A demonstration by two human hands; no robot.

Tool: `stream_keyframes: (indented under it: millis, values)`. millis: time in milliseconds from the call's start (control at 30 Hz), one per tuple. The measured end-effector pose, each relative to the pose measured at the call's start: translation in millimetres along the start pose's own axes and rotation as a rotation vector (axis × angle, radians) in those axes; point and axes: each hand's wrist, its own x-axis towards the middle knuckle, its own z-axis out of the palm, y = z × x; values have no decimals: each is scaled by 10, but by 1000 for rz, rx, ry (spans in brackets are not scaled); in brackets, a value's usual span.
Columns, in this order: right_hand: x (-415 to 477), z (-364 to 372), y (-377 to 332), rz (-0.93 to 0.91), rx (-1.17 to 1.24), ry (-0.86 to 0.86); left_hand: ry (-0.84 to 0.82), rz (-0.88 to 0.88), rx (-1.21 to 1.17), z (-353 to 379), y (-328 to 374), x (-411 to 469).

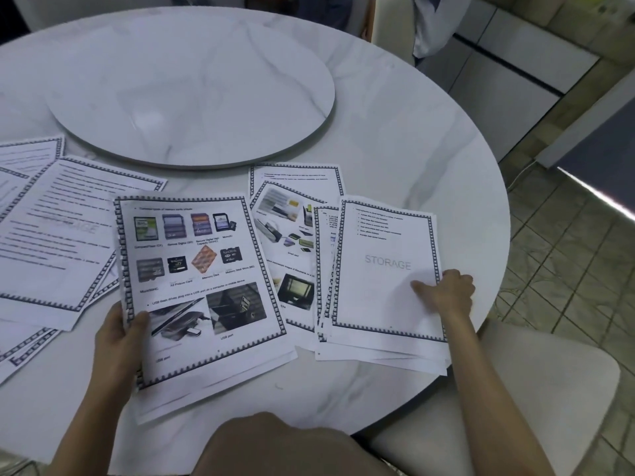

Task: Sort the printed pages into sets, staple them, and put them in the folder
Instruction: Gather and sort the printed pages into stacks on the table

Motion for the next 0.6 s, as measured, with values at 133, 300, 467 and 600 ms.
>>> stream_keyframes:
  millis: [133, 300, 467, 600]
  values:
    - [50, -48, -49, 0, 26, -76, -3, 1, -7, 26, 2, -21]
    - [58, -57, -79, 16, 90, -135, -16, 5, -9, 55, 16, -57]
    - [46, -26, -132, 87, 97, -149, -59, 6, -16, 78, 51, -58]
    - [-10, 36, -201, 89, 145, -139, -103, 8, -29, 103, 111, -72]
